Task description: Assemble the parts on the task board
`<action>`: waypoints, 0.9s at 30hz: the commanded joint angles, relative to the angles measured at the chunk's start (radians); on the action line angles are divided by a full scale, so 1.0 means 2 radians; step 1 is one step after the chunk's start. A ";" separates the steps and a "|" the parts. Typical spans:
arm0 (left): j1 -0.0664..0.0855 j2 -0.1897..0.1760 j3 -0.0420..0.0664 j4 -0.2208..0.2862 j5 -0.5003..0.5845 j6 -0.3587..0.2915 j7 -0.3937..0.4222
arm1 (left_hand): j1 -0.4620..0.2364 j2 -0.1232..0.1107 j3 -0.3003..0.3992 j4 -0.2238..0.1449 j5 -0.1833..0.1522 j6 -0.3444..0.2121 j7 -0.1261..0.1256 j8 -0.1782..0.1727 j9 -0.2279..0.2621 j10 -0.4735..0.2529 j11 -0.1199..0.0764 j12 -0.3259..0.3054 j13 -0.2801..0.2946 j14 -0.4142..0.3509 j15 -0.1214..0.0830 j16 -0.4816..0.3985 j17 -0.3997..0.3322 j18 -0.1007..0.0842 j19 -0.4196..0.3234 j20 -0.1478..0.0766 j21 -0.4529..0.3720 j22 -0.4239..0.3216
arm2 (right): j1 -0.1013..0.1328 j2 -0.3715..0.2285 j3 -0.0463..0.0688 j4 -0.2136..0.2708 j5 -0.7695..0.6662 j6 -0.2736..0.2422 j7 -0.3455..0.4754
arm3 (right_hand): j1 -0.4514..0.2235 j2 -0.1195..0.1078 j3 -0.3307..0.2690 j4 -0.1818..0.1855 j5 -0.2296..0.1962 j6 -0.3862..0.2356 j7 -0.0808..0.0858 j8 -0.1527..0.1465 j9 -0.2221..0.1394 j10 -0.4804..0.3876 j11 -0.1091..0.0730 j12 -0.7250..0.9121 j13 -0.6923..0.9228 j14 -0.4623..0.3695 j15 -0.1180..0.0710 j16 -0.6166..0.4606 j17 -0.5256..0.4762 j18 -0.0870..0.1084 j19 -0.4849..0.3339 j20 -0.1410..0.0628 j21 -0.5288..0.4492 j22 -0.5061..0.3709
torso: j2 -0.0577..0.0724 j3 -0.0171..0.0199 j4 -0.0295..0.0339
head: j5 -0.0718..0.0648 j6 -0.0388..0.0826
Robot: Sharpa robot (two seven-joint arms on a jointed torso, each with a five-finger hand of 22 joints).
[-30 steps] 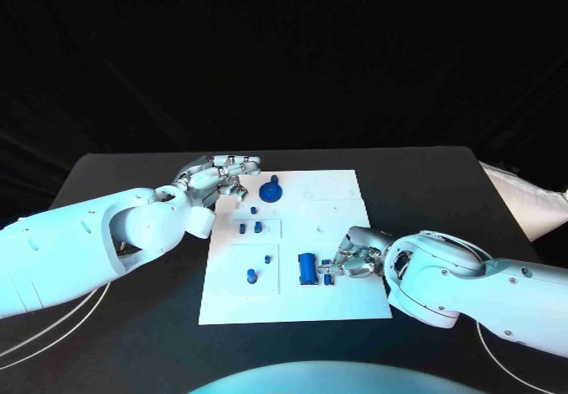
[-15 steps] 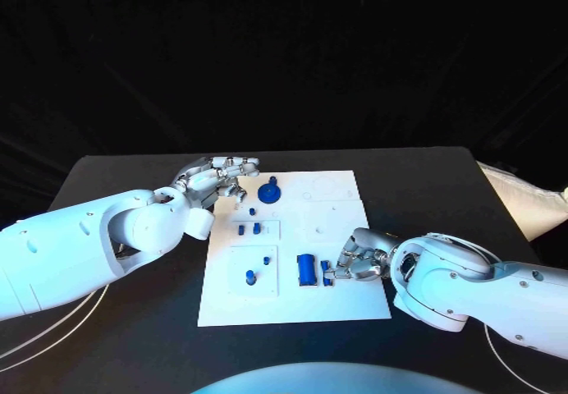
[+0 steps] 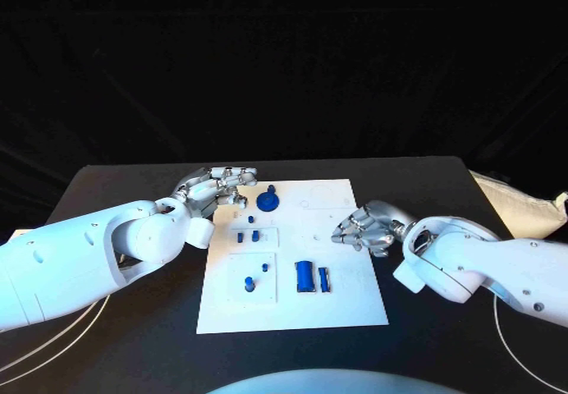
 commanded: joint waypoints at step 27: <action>-0.006 0.036 0.001 -0.055 0.031 -0.089 0.063 | -0.296 0.053 -0.084 0.003 -0.062 -0.235 -0.041 -0.083 -0.035 -0.267 -0.001 -0.132 -0.059 -0.330 0.033 -0.461 -0.263 -0.031 -0.389 0.018 -0.295 -0.297 | 0.026 0.129 0.012 -0.243 0.379 0.015 0.290 | -0.284 -0.002 0.063 -0.062 -0.091 -0.235 -0.002 -0.047 -0.138 -0.295 0.027 -0.287 -0.447 -0.406 0.055 -0.548 -0.458 -0.006 -0.342 0.031 -0.528 -0.460 | -0.049 -0.0015 -0.0033 | 0.007 0.071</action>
